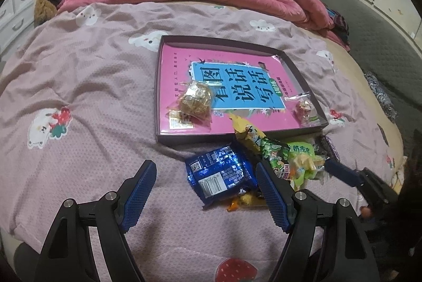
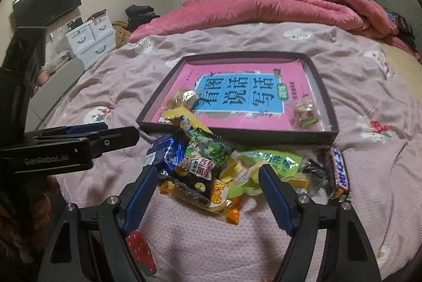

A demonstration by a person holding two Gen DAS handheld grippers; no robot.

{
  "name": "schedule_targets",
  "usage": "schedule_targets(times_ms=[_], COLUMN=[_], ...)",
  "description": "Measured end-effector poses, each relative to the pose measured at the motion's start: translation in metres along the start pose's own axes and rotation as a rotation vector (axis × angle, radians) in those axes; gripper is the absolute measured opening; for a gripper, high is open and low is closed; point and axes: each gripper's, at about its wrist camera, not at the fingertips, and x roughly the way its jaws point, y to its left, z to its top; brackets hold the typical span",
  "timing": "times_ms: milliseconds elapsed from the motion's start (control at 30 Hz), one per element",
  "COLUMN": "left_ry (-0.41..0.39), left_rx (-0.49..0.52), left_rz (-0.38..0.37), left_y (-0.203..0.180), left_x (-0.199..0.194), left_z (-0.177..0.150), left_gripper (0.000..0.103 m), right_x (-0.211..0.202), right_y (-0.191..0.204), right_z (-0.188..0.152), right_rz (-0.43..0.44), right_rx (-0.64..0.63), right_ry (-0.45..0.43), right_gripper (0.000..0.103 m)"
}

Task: Organize snacks
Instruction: 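Move both open tools back to the snack pile, then grasp the green pea-snack bag with the right tool while the left tool grasps the yellow snack stick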

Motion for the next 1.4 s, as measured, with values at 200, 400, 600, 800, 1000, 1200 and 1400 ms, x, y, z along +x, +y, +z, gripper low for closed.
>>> schedule_targets(times_ms=[200,400,600,800,1000,1200,1400], left_ry=[0.006,0.014,0.037,0.055,0.078,0.091,0.120], left_rx=[-0.024,-0.036,-0.044,-0.071,-0.126,-0.159,-0.181], left_rz=[-0.013,-0.025,-0.046,-0.102,-0.198,-0.228,-0.240], left_y=[0.006,0.007,0.003,-0.002,-0.006,-0.006,-0.007], left_x=[0.002,0.007,0.020,0.035,0.051,0.063,0.074], left_z=[0.000,0.001,0.006,0.015,0.021,0.027,0.030], left_gripper=[0.079,0.079,0.079,0.079,0.079,0.072,0.058], right_x=[0.022,0.036,0.046,0.050,0.044,0.038,0.036], right_y=[-0.001,-0.006,-0.003,0.003,0.002,-0.003,-0.003], right_z=[0.005,0.011,0.010,0.007,0.003,0.003,0.004], right_rz=[0.013,0.025,0.022,0.032,0.012,0.009,0.003], right_rx=[0.043,0.075,0.053,0.008,-0.014,0.001,-0.005], right_ry=[0.036,0.048,0.073,0.063,0.060,0.055,0.050], right_gripper=[0.078,0.077,0.064,0.050,0.042,0.039,0.038])
